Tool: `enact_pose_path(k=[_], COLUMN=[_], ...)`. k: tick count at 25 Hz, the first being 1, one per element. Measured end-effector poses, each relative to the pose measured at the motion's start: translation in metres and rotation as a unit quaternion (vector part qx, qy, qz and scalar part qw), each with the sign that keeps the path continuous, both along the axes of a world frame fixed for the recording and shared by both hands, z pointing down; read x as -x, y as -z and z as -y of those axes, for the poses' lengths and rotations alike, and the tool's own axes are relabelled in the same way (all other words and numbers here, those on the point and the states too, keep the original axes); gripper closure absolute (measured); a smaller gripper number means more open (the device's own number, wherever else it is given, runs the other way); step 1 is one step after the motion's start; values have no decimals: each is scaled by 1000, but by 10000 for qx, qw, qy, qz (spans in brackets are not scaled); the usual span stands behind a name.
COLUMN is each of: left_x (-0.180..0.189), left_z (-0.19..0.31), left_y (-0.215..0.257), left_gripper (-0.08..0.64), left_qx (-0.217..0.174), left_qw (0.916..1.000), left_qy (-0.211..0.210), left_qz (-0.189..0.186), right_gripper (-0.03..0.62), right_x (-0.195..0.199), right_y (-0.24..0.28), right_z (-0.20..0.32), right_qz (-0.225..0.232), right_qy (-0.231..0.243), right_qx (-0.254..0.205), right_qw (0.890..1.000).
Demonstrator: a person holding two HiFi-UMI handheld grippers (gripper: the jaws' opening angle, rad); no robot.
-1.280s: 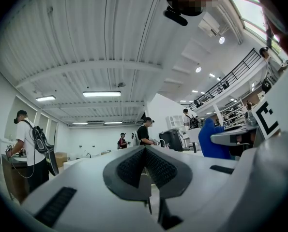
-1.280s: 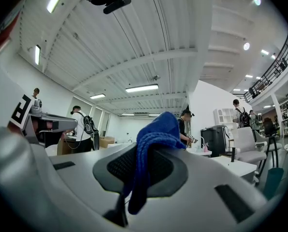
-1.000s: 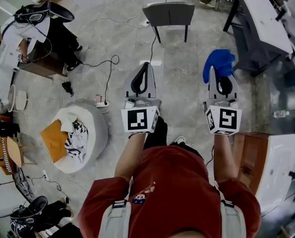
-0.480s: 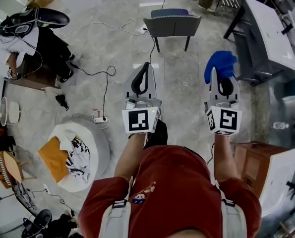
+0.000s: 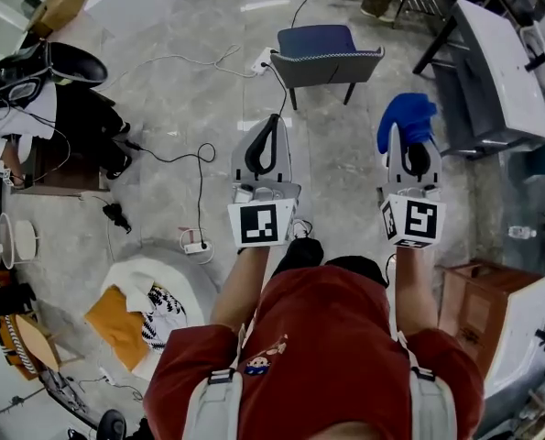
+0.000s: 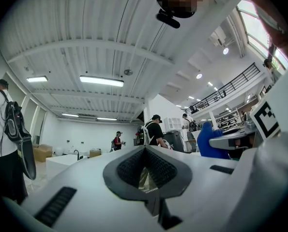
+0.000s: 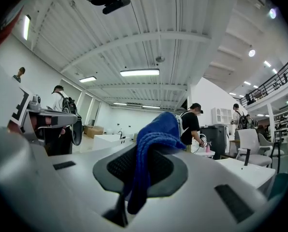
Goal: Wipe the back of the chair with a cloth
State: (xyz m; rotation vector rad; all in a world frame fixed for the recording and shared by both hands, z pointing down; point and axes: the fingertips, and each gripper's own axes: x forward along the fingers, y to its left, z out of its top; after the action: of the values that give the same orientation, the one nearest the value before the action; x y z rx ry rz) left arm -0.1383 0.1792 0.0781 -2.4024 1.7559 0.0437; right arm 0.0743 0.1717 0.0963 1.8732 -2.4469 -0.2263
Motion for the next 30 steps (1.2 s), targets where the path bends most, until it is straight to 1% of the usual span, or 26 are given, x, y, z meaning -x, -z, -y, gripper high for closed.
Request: enact_pose_path(k=[5,11,14,19,24,30], left_x=[8,6,-4,-29,-48,-67], left_z=[32,65,76,100,116,133], left_y=[2,3,-1,-1,1,-7], left_gripper=[546,546,547,546,546,546], left_qx=[-60,-24,-41,-100,-194,-128], left_qw=[10000,10000,9998,9992,9988,9988], left_qy=[-37,90,201,352,363,361], left_qz=[-44,-3,64,146,257,293], right_gripper=[535,535,535,535,535,535], right_x=[6,2,-10,-32,-48,-67], right_y=[0,4,-2,-9,-13,-23], right_z=[27,61,76,109,129,150], right_qz=[-45,-160,-168,-75,-41,12], right_qy=[-80,-50,31,202,250,277], right_qx=[18,-70,-117,-68,-22,54], right_qw=[10000,9998,9998,9997,9997,9996])
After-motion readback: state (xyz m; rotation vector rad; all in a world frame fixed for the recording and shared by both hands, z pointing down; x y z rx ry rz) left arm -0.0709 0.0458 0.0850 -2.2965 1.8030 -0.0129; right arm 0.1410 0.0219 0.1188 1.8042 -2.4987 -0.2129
